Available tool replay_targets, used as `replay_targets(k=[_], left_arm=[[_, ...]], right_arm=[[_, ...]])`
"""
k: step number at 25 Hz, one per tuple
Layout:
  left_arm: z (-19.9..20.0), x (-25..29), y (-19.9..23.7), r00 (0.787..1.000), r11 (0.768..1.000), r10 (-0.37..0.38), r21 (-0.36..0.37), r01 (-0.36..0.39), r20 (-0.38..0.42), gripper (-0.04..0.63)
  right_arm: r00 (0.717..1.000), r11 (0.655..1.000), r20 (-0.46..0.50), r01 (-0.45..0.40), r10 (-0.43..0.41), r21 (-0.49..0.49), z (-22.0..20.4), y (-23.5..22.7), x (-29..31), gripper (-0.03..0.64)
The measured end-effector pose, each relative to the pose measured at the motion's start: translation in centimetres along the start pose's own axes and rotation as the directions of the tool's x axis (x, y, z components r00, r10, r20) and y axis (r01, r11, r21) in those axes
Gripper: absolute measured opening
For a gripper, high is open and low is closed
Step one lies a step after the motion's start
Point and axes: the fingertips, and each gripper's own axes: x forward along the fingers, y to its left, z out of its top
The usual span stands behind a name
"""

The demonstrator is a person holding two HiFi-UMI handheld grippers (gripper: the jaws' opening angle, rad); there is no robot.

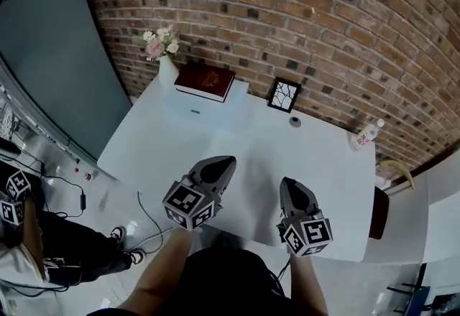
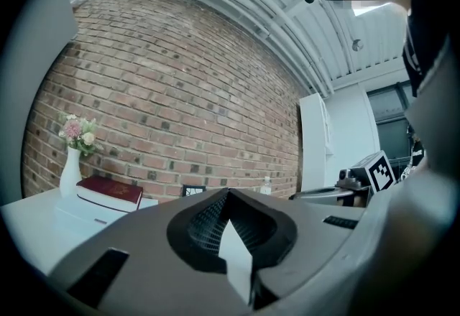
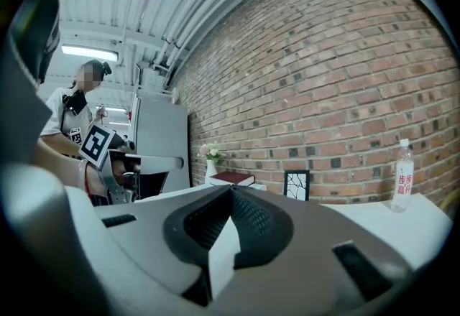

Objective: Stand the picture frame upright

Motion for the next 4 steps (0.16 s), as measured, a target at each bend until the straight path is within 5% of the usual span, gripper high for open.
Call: replay_targets(k=[4], left_arm=[[0.48,0.51,0.87,1.0,1.0,0.013,0.008,-0.013,0.011,0.009]], right_arm=[[1.0,1.0,0.015,-0.001,0.001,0.0,0.14,-0.41,0.88,0.003]])
